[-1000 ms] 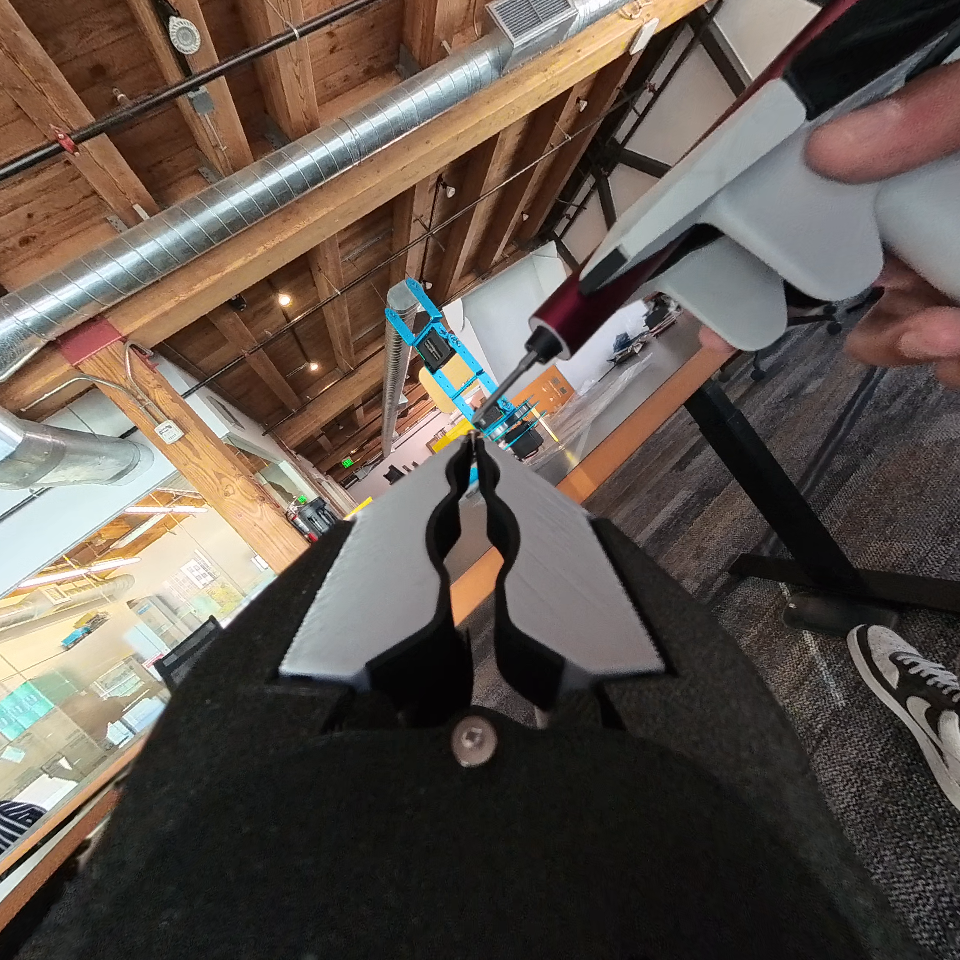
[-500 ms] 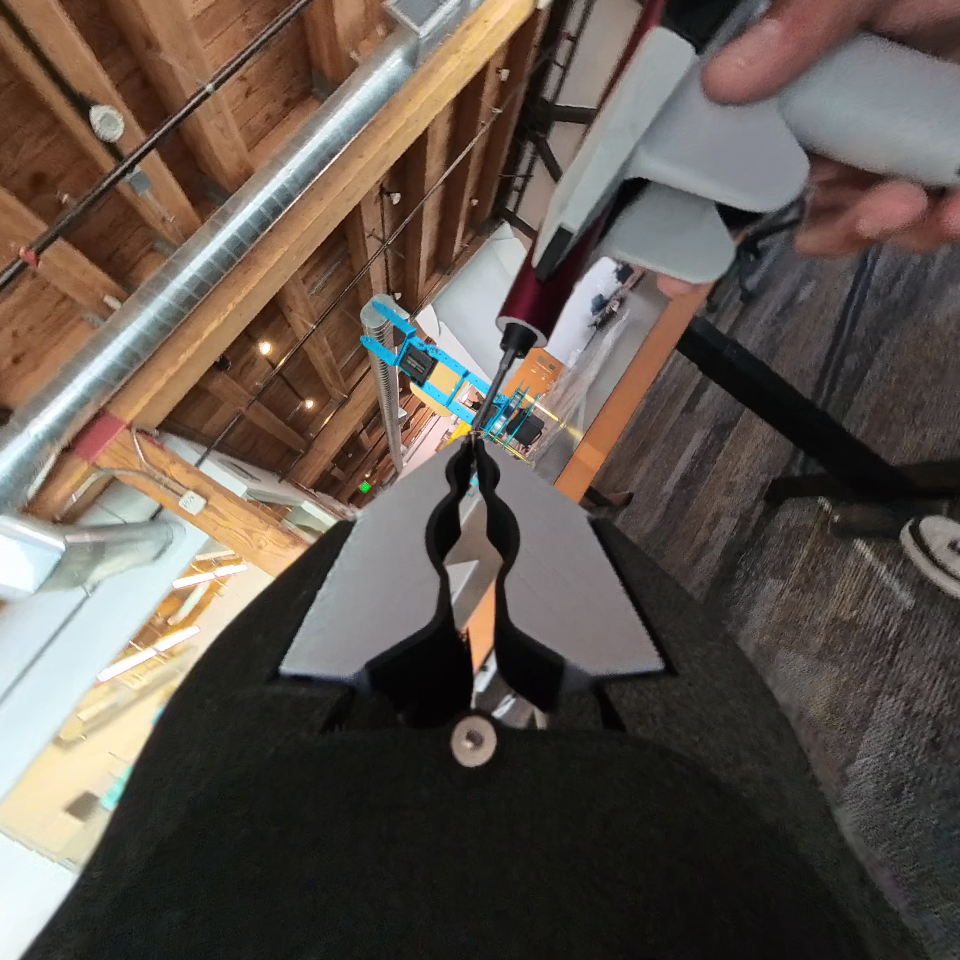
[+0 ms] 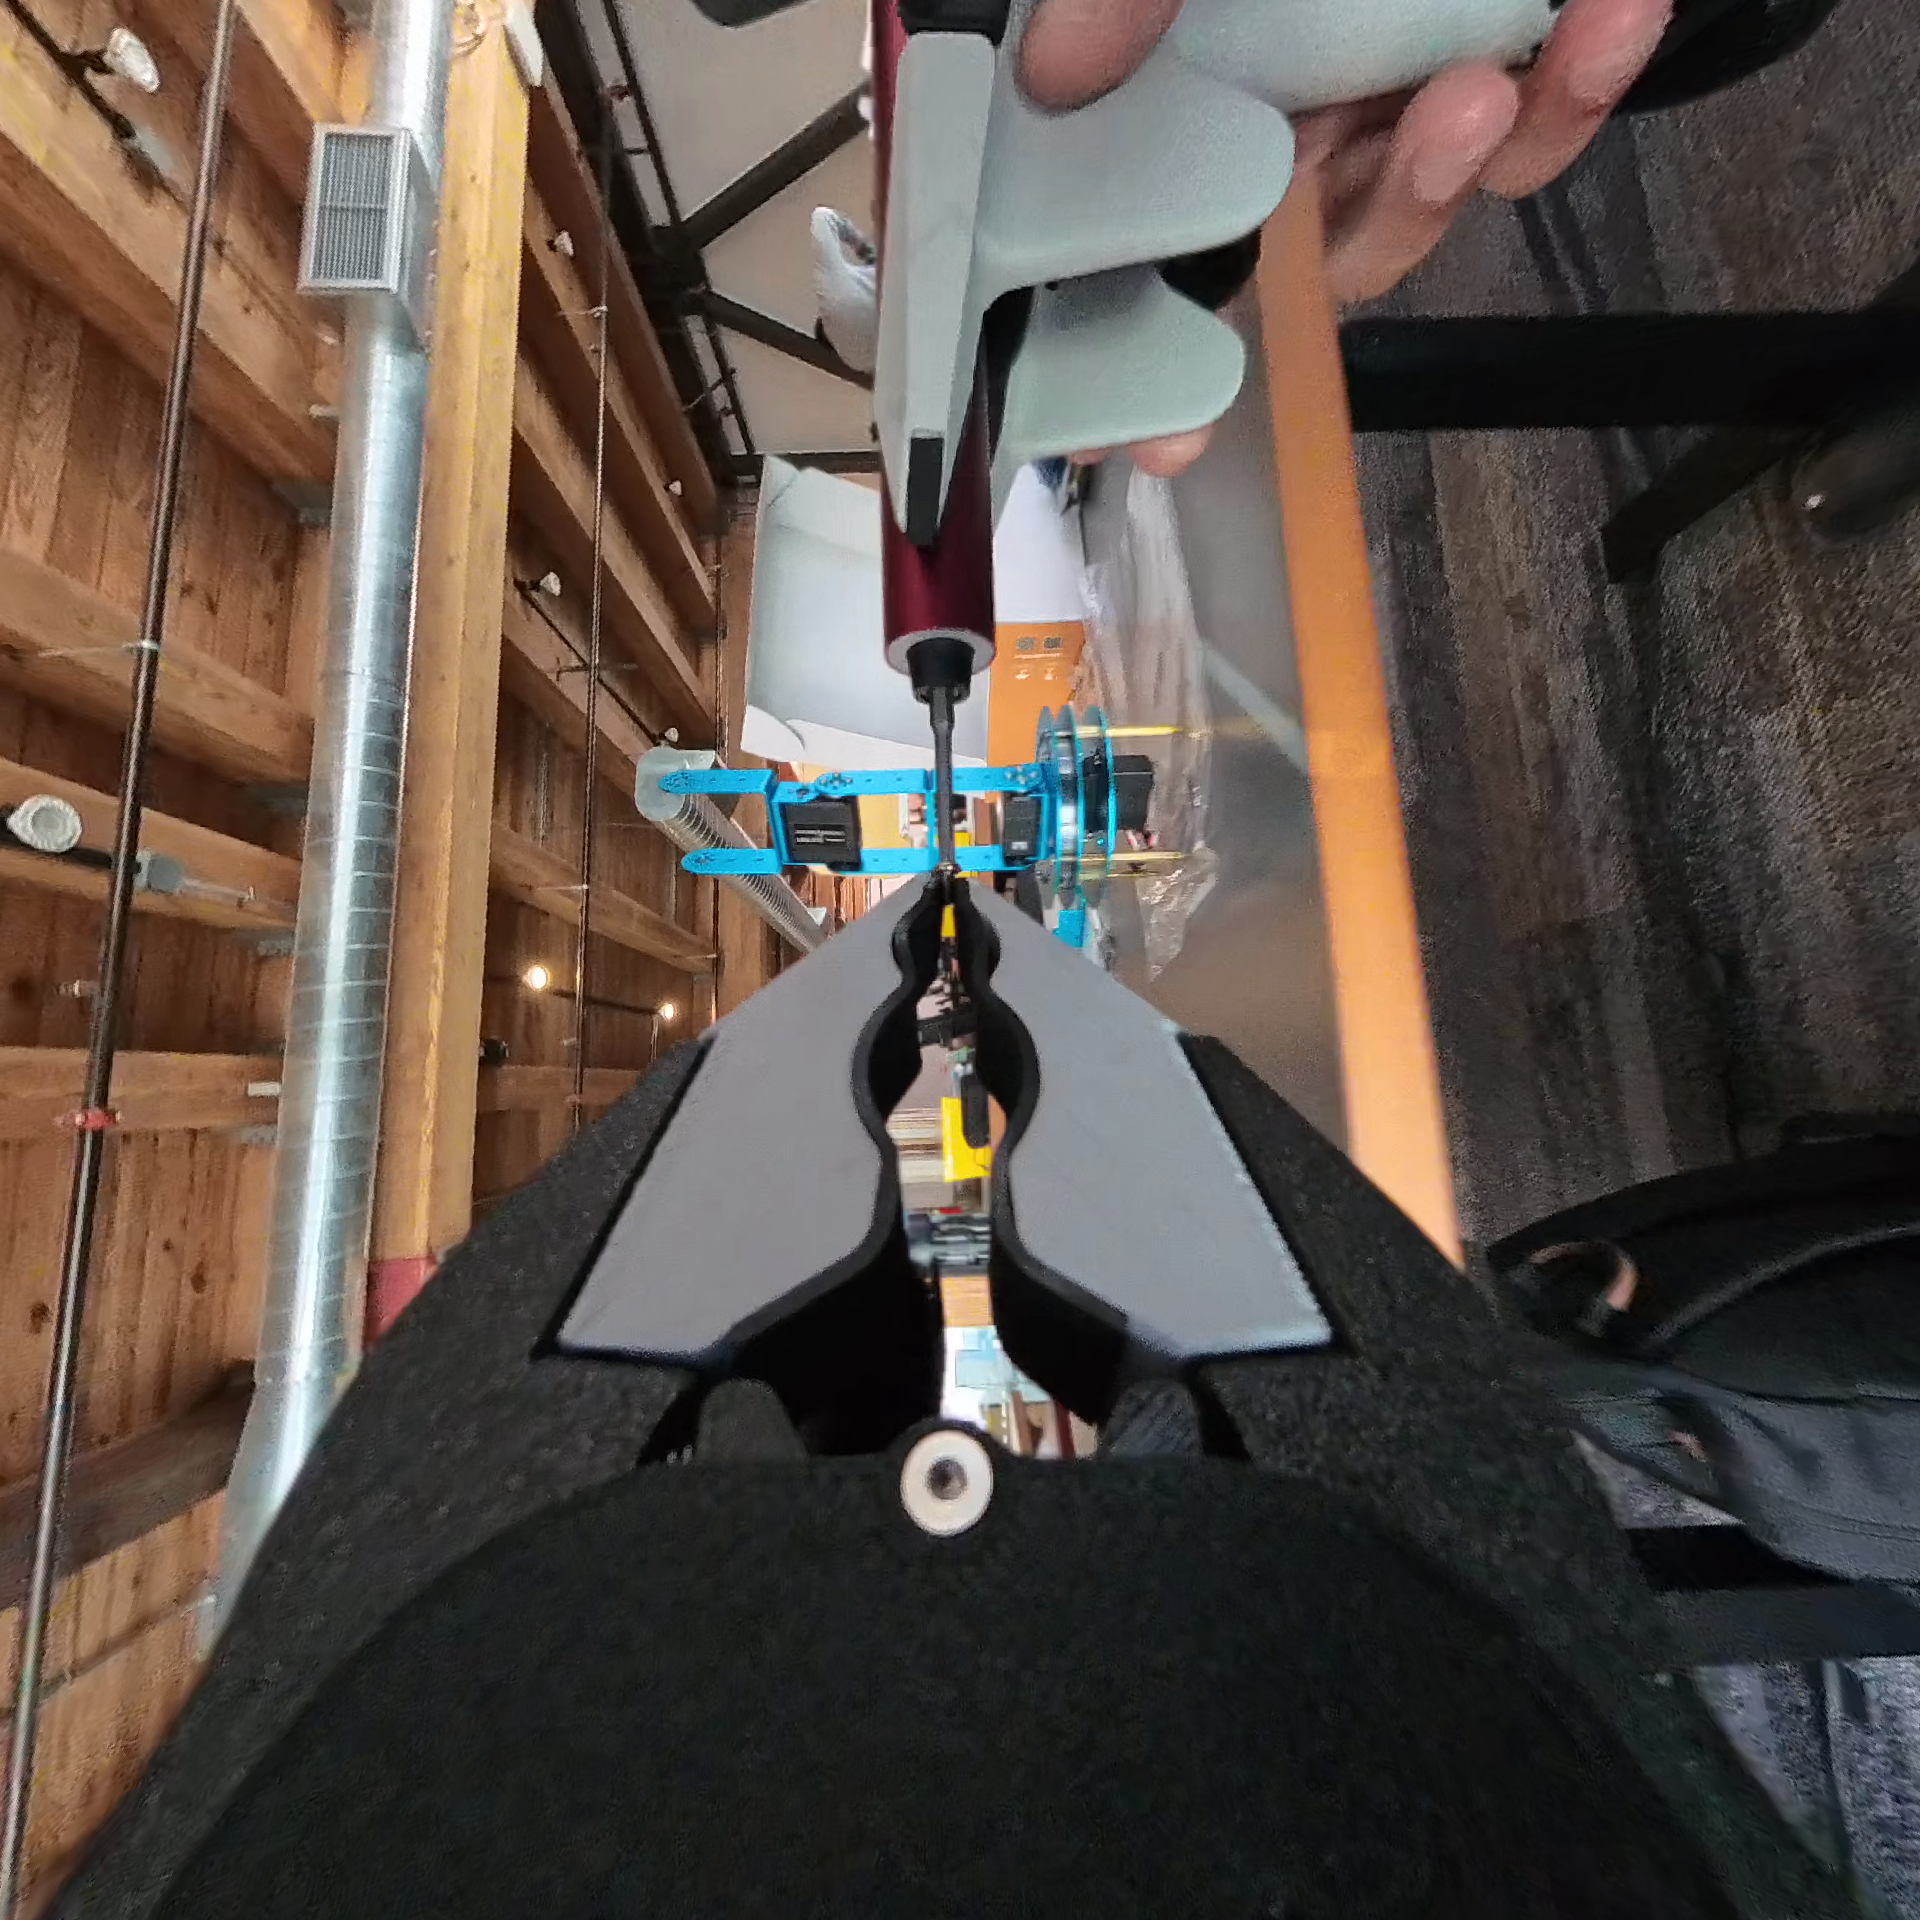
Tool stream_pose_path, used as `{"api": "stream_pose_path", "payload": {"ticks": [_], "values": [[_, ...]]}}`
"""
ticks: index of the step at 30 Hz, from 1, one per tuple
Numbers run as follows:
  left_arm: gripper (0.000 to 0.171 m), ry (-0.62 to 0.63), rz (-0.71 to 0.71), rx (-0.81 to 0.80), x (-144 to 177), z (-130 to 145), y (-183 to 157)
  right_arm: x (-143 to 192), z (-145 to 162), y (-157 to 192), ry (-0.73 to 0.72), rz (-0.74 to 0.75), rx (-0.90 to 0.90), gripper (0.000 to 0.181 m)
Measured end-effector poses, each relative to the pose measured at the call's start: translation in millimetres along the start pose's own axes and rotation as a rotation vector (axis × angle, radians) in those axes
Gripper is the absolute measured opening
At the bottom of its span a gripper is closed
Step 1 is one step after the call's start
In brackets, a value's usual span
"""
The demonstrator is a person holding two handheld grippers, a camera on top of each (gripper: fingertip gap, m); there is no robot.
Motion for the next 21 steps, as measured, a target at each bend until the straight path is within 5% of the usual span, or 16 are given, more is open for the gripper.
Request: {"api": "stream_pose_path", "payload": {"ticks": [7, 10, 15, 18, 21], "values": [[0.003, -0.016, -0.001, -0.131, -89.4, 41.1, 49.0, 16.7, -53.7, -70.8, -0.243, -0.087, -0.052, 0.021], [0.017, -0.005, 0.001, -0.15, -121.4, 52.8, 68.2, 27.9, -74.2, -86.9, -0.335, -0.127, -0.073, 0.021], [0.027, 0.022, 0.005, -0.021, -158.6, 67.8, 85.5, 58.6, -109.4, -107.3, -0.416, -0.117, -0.025, 0.021], [0.027, 0.089, -0.024, 0.197, -181.6, 84.5, 82.9, 79.6, -129.7, -118.0, -0.469, 0.033, 0.095, 0.021], [0.043, 0.147, 0.009, 0.68, -212.2, 111.9, 69.7, 89.9, -145.3, -129.6, -0.477, 0.235, 0.231, 0.02]]}}
Point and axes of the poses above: each gripper's, where its closed fingertips meet, x back along the fingers, z out of its underside, y = z × x across the jaws, the point moved 10 cm from there along x, back along the fingers, and after that the axes turned 13 degrees about -x, right-handed, at the moved point
